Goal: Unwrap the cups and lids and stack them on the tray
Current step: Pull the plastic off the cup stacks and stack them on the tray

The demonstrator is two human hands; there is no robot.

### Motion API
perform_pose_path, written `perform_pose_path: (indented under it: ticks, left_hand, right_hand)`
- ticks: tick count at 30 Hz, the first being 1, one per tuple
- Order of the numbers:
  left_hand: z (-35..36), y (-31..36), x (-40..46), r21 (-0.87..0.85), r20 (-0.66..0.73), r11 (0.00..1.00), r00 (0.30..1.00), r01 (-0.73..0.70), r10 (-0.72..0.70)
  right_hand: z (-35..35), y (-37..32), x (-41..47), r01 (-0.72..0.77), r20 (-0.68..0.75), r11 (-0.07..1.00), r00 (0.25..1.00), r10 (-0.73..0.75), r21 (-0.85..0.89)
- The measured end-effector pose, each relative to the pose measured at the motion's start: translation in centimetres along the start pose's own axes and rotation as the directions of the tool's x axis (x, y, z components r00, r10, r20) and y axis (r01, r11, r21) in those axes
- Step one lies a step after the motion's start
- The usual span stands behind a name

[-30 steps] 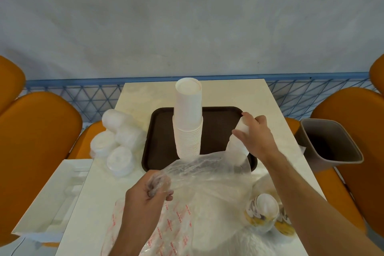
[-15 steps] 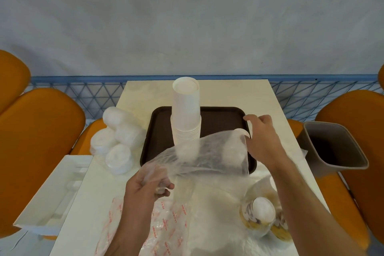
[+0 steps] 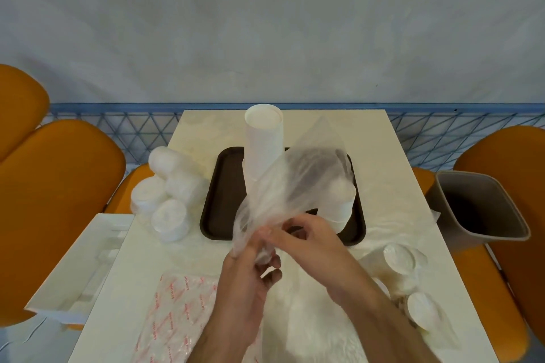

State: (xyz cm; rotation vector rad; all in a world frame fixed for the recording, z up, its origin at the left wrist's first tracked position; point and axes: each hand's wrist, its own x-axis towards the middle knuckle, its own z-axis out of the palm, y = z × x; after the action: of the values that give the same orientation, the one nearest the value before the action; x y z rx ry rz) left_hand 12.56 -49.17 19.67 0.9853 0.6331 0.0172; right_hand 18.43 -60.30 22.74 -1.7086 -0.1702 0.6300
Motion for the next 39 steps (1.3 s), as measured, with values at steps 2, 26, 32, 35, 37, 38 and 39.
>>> perform_pose_path:
  ticks: [2, 26, 32, 35, 37, 38, 39]
  left_hand:
    - [0.0, -0.3, -0.1, 0.028, -0.009, 1.0, 1.0, -0.001, 0.001]
    - [-10.5, 11.3, -0.1, 0.156, 0.023, 0.957, 0.969, -0.246, 0.245]
    - [-12.8, 11.5, -0.2, 0.324, 0.111, 0.864, 0.922, -0.386, 0.37]
    - [-13.4, 11.9, -0.4, 0.367, 0.184, 0.824, 0.902, -0.432, 0.392]
    - [-13.7, 12.2, -0.5, 0.404, 0.25, 0.788, 0.884, -0.465, 0.394]
    - [-13.8, 12.3, -0.5, 0.449, 0.288, 0.751, 0.874, -0.485, 0.392]
    - [-14.0, 12.5, -0.6, 0.506, 0.332, 0.694, 0.859, -0.512, 0.39]
  right_hand:
    - [0.8, 0.1, 0.2, 0.062, -0.106, 0.998, 0.993, -0.059, 0.023]
    - [0.2, -4.5, 0.6, 0.198, -0.16, 0.941, 0.956, -0.247, -0.274]
    - [1.7, -4.2, 0.6, 0.194, -0.424, 0.962, 0.9, -0.097, 0.192]
    - [2.5, -4.2, 0.6, 0.162, -0.446, 0.981, 0.89, -0.098, 0.108]
    - [3.1, -4.3, 0.6, 0.152, -0.459, 0.988, 0.878, -0.136, -0.001]
    - [3.4, -4.3, 0.6, 0.153, -0.473, 0.987, 0.867, -0.157, -0.047]
    - [3.7, -4.3, 0.6, 0.154, -0.486, 0.985, 0.857, -0.172, -0.078]
